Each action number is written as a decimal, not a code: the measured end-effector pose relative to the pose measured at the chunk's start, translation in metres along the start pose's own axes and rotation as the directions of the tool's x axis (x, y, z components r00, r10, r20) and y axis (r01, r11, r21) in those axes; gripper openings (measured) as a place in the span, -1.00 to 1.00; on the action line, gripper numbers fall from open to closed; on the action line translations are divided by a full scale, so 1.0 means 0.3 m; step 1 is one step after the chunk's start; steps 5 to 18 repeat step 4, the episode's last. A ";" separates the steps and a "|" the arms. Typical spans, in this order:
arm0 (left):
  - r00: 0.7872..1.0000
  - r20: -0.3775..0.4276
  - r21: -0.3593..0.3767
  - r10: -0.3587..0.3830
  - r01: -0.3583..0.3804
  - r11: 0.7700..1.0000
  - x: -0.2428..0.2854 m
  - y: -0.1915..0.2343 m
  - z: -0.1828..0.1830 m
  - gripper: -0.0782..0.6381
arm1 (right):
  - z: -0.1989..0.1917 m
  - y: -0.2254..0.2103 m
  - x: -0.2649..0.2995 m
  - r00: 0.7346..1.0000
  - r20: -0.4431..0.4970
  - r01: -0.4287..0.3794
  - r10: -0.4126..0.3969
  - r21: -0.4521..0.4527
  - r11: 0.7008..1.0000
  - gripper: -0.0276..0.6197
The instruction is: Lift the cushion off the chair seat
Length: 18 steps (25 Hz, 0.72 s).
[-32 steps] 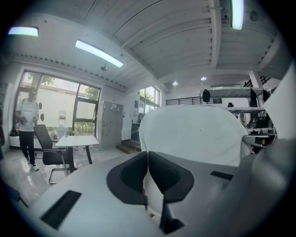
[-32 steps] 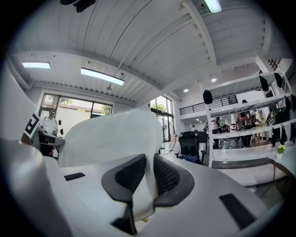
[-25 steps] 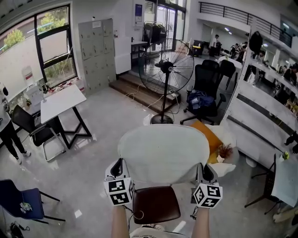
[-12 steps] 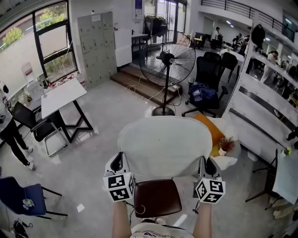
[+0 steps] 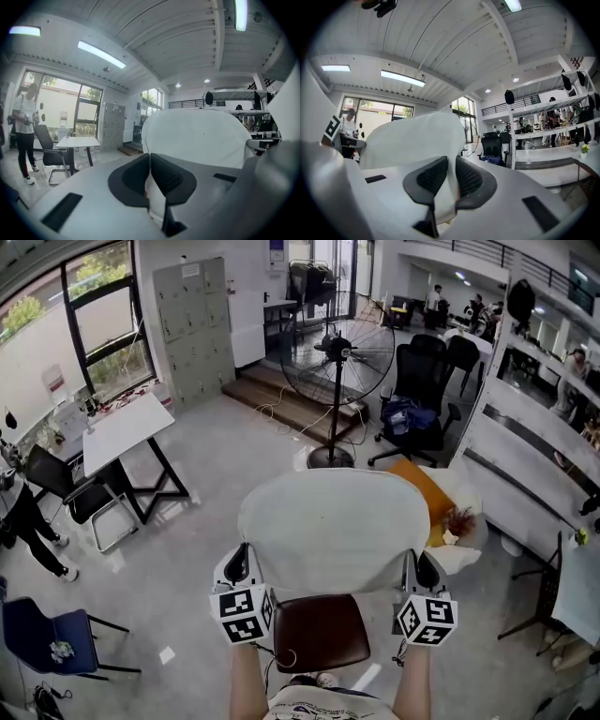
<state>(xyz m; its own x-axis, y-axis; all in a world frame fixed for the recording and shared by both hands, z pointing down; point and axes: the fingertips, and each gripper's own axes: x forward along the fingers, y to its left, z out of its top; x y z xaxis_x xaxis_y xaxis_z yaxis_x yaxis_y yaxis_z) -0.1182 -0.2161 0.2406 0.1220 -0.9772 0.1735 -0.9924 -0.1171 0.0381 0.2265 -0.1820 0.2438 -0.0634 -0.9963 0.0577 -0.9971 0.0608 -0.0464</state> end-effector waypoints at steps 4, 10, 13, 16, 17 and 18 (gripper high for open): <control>1.000 0.001 0.003 -0.003 0.003 1.000 0.006 0.003 -0.008 -0.71 | -0.013 0.002 0.005 1.000 -0.002 0.001 -0.001 -0.001 1.000 -0.70; 1.000 0.001 0.003 -0.003 0.003 1.000 0.006 0.003 -0.008 -0.71 | -0.013 0.002 0.005 1.000 -0.002 0.001 -0.001 -0.001 1.000 -0.70; 1.000 0.001 0.003 -0.003 0.003 1.000 0.006 0.003 -0.008 -0.71 | -0.013 0.002 0.005 1.000 -0.002 0.001 -0.001 -0.001 1.000 -0.70; 1.000 0.001 0.003 -0.003 0.003 1.000 0.006 0.003 -0.008 -0.71 | -0.013 0.002 0.005 1.000 -0.002 0.001 -0.001 -0.001 1.000 -0.70; 1.000 0.001 0.003 -0.003 0.003 1.000 0.006 0.003 -0.008 -0.71 | -0.013 0.002 0.005 1.000 -0.002 0.001 -0.001 -0.001 1.000 -0.70; 1.000 0.001 0.003 -0.003 0.003 1.000 0.006 0.003 -0.008 -0.71 | -0.013 0.002 0.005 1.000 -0.002 0.001 -0.001 -0.001 1.000 -0.70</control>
